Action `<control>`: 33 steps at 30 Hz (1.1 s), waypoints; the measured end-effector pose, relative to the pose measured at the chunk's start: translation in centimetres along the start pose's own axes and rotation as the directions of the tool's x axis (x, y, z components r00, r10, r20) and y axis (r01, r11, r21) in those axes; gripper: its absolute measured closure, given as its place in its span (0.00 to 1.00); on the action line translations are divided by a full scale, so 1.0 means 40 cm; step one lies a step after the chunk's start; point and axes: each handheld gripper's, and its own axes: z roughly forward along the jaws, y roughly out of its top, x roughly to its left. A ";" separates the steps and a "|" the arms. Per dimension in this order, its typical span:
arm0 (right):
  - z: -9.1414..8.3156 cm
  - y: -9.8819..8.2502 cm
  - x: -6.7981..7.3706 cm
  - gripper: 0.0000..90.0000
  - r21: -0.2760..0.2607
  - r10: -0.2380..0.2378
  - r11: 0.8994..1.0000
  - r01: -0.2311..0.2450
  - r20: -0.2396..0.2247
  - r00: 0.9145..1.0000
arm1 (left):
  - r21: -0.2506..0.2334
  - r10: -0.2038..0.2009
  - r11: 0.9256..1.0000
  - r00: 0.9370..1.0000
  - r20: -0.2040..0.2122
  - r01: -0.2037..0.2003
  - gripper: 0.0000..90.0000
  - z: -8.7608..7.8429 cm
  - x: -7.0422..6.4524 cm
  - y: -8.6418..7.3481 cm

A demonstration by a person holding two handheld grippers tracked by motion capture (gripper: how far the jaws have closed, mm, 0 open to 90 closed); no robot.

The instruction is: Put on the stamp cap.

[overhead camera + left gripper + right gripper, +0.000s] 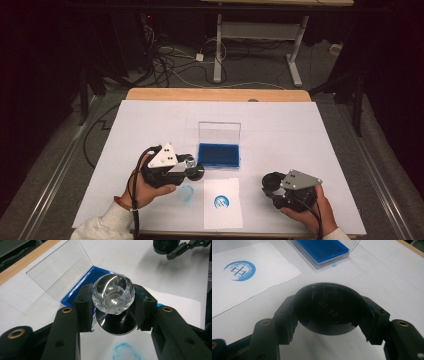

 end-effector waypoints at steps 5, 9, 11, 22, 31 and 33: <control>0.004 0.005 0.004 0.43 -0.006 -0.002 1.000 0.002 -0.011 1.000 | -0.026 0.002 1.000 1.000 0.003 -0.002 0.61 -0.001 -0.002 0.017; 0.011 0.013 0.009 0.43 -0.017 0.005 1.000 -0.005 -0.028 1.000 | -0.043 0.010 0.999 1.000 0.011 -0.010 0.61 0.001 -0.004 0.033; 0.014 0.020 0.011 0.43 -0.029 0.013 0.999 -0.015 -0.039 0.999 | -0.047 0.015 0.999 1.000 0.019 -0.014 0.61 0.004 -0.004 0.041; 0.045 0.071 0.029 0.43 -0.082 0.013 0.996 -0.021 -0.102 0.995 | -0.065 0.022 0.998 0.999 0.035 -0.019 0.61 0.026 -0.002 0.068; 0.100 0.117 0.054 0.43 -0.093 0.003 0.996 -0.016 -0.140 0.990 | -0.092 0.023 0.996 0.998 0.055 -0.018 0.61 0.047 -0.005 0.097; 0.114 0.129 0.060 0.43 -0.099 0.005 0.995 -0.020 -0.143 0.990 | -0.097 0.028 0.995 0.998 0.057 -0.022 0.61 0.057 -0.010 0.104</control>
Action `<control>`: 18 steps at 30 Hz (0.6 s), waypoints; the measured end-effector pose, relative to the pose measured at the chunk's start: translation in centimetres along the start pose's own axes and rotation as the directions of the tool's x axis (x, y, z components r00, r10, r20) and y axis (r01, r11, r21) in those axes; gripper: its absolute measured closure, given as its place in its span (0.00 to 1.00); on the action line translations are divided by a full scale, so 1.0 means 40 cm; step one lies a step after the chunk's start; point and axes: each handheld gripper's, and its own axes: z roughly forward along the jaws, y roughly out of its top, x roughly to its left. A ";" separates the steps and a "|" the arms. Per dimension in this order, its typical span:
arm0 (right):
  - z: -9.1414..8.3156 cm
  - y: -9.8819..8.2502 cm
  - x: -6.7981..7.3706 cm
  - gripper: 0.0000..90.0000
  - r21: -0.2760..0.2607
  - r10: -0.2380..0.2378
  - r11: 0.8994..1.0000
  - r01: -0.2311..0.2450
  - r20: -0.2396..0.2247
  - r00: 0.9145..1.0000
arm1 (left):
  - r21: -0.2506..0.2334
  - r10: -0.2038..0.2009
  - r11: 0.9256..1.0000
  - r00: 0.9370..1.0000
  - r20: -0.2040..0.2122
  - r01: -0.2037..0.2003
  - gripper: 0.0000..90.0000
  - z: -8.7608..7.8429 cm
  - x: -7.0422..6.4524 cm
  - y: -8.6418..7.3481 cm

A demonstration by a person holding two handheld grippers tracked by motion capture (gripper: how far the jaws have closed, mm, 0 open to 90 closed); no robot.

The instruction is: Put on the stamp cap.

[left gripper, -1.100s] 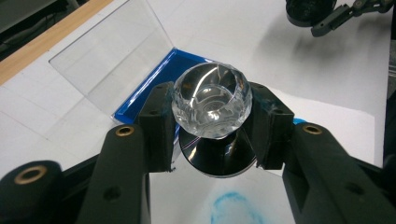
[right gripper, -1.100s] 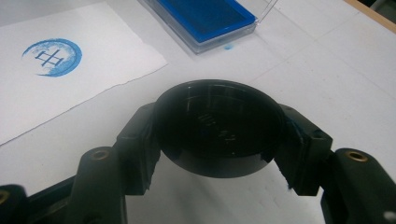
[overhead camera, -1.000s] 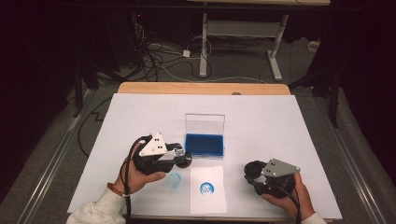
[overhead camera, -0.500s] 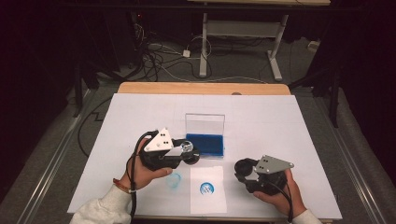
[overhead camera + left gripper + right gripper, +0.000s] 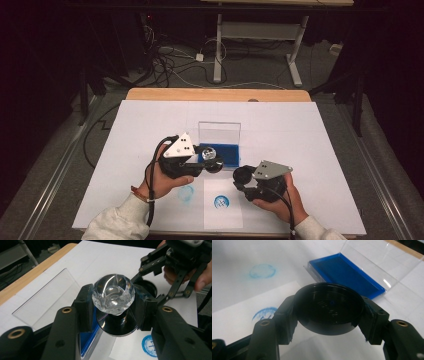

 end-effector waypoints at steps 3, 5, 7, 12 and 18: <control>0.021 0.015 0.006 0.43 -0.003 0.000 1.000 0.000 -0.012 1.000 | -0.001 0.011 1.000 1.000 0.012 -0.011 0.61 0.013 -0.007 0.009; 0.033 0.024 0.011 0.43 -0.008 0.001 1.000 -0.001 -0.020 1.000 | -0.007 0.014 1.000 1.000 0.016 -0.014 0.61 0.019 -0.010 0.013; 0.044 0.032 0.014 0.43 -0.010 0.001 1.000 -0.001 -0.028 1.000 | -0.008 0.025 1.000 1.000 0.012 -0.025 0.61 0.025 -0.015 0.017; 0.063 0.050 0.024 0.43 -0.022 0.007 1.000 -0.007 -0.033 0.999 | -0.005 0.034 0.999 0.999 0.019 -0.034 0.61 0.038 -0.021 0.021; 0.070 0.069 0.030 0.43 -0.049 0.025 0.998 -0.027 -0.035 0.999 | -0.010 0.035 0.999 0.999 0.004 -0.035 0.61 0.047 -0.024 0.021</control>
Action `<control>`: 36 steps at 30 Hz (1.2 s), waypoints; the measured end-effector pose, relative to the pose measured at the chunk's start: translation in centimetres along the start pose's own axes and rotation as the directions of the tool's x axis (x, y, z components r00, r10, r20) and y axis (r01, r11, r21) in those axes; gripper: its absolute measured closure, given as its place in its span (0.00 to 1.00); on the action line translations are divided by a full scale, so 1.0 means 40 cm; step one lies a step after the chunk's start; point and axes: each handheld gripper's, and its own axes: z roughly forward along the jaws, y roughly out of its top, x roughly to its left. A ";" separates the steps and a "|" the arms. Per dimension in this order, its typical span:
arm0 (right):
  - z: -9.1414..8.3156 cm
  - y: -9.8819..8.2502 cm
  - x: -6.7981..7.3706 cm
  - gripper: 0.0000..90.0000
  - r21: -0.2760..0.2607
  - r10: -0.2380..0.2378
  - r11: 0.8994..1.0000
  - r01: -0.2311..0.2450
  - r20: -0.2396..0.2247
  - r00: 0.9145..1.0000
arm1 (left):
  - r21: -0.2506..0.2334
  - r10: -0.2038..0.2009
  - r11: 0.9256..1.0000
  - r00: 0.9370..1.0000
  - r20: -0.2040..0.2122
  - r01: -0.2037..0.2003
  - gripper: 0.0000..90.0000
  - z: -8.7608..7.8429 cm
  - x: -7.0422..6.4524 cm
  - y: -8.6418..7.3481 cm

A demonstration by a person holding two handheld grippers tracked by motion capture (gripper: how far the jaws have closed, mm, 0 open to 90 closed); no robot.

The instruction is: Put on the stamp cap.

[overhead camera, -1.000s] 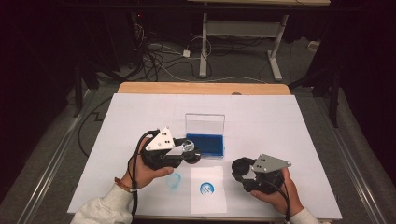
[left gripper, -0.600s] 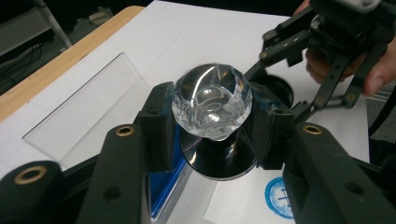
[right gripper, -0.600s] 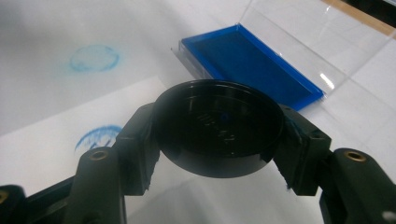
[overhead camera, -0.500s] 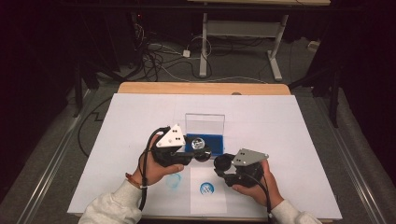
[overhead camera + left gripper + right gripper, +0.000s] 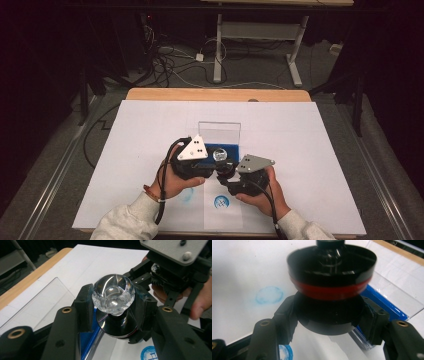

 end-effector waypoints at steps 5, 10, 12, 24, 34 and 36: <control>0.002 0.007 0.002 0.43 -0.014 0.022 1.000 -0.022 0.006 1.000 | 0.001 0.004 1.000 1.000 -0.014 -0.004 0.61 0.008 -0.005 -0.004; -0.002 0.010 0.000 0.43 -0.029 0.033 0.999 -0.033 0.002 0.999 | 0.004 -0.001 1.000 1.000 -0.014 0.001 0.61 0.015 -0.005 -0.010; -0.002 0.009 -0.001 0.43 -0.028 0.040 0.999 -0.039 0.001 0.999 | 0.002 -0.005 1.000 1.000 -0.008 0.005 0.61 0.018 -0.005 -0.011; -0.003 0.008 0.000 0.43 -0.027 0.038 0.999 -0.038 0.004 0.999 | 0.003 -0.006 1.000 1.000 0.001 0.006 0.61 0.017 -0.006 -0.013; -0.003 0.007 0.005 0.43 -0.013 0.010 1.000 -0.010 0.017 1.000 | 0.006 -0.021 1.000 1.000 0.015 0.021 0.61 0.020 -0.005 -0.017; -0.003 0.006 0.005 0.43 -0.015 0.012 1.000 -0.012 0.015 1.000 | 0.004 -0.024 1.000 1.000 0.017 0.024 0.61 0.020 -0.004 -0.018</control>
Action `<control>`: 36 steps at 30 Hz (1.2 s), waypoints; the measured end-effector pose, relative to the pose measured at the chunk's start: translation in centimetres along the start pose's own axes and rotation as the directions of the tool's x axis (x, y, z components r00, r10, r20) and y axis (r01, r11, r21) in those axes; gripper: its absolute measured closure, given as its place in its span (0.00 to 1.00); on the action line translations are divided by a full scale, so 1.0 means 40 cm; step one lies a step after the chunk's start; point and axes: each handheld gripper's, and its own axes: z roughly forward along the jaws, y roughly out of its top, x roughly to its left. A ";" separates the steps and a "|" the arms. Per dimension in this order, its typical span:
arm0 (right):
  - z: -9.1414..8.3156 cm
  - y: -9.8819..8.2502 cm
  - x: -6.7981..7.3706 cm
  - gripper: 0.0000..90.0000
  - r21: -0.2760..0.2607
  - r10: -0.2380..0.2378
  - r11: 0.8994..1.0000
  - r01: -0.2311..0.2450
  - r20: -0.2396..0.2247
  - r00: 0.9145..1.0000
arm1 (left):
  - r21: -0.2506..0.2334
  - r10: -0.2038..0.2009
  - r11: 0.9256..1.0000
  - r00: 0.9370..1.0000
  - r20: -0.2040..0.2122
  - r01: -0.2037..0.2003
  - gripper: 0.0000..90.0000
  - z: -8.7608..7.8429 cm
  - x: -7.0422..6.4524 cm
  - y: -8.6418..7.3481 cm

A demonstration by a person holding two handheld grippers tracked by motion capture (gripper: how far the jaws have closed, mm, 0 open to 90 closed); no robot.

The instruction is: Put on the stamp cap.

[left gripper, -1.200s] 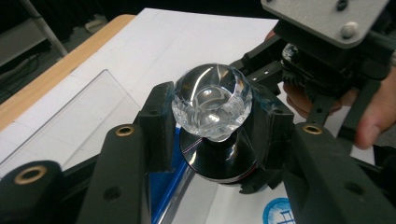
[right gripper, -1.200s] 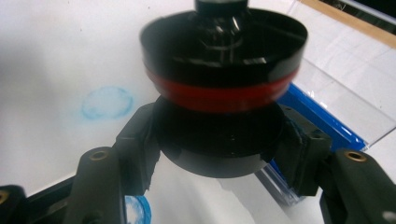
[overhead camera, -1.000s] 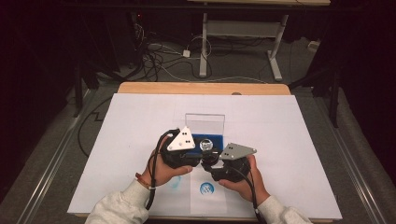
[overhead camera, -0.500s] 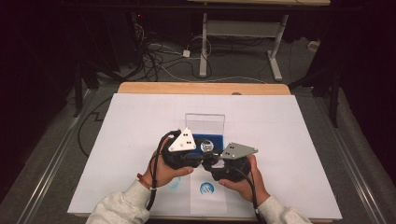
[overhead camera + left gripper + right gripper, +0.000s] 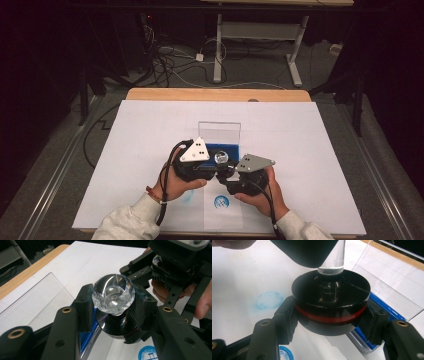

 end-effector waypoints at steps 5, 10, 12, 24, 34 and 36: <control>0.001 0.000 0.005 0.43 0.002 -0.023 1.000 0.023 0.005 1.000 | -0.004 -0.021 1.000 1.000 0.017 0.022 0.61 0.003 0.002 -0.005; 0.001 -0.001 0.011 0.43 0.008 -0.036 0.999 0.035 0.009 0.999 | -0.005 -0.028 1.000 0.999 0.020 0.028 0.61 0.003 0.002 -0.007; -0.002 0.000 0.011 0.43 0.003 -0.033 0.999 0.033 0.015 0.999 | -0.006 -0.036 0.999 0.999 0.021 0.036 0.61 0.002 0.003 -0.008; 0.000 0.000 0.016 0.43 0.040 -0.048 0.998 0.048 0.014 0.999 | -0.002 -0.055 0.998 0.998 0.044 0.055 0.61 0.012 0.000 -0.019; -0.001 -0.003 0.016 0.43 0.041 -0.057 0.998 0.057 0.016 0.998 | 0.007 -0.045 0.999 0.999 0.030 0.045 0.61 0.014 -0.006 -0.017; 0.001 -0.004 0.015 0.43 0.044 -0.055 0.998 0.054 0.017 0.998 | 0.009 -0.040 0.999 0.999 0.027 0.040 0.61 0.016 -0.007 -0.019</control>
